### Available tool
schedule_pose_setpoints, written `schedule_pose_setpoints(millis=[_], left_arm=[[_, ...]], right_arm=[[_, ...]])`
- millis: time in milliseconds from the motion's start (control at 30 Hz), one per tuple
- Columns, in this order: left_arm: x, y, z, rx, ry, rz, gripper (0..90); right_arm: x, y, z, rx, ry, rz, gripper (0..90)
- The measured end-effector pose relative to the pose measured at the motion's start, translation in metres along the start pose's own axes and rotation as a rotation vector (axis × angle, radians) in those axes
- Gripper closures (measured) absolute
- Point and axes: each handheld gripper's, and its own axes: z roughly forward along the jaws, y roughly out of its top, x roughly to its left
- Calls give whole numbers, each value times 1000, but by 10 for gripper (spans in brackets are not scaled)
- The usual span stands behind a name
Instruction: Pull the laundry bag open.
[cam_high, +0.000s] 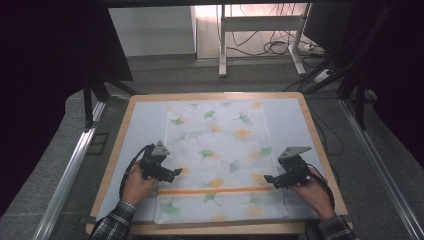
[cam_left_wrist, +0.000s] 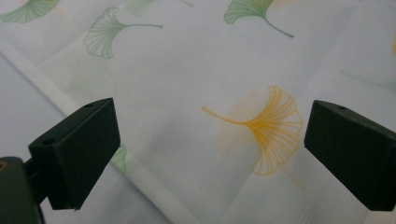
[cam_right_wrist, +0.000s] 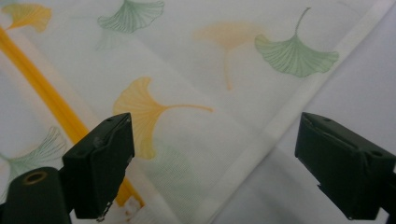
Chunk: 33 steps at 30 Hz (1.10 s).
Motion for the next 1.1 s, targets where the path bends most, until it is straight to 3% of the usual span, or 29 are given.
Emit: schedule_pose_setpoints(millis=[100,167,333,533,833,1000,1100], left_arm=[[1,0,-1,-10,-11,-24,32],[1,0,-1,-21,-21,-25,25],[-4,4,0,-32,-78,-16,20],[-15,10,0,-27,-77,17,19],[-21,13,2,-12,-75,42,19],[-26,16,2,-10,-79,45,20],[-29,17,3,-4,-75,57,19]], right_arm=[[4,-3,-2,7,7,-21,94],[8,-8,-4,27,35,-36,76],[14,-16,-7,42,55,-95,49],[19,-24,-9,40,88,-146,30],[25,-30,-13,12,149,-183,29],[29,-35,-5,50,153,-228,5],[31,-36,-4,46,146,-249,0]])
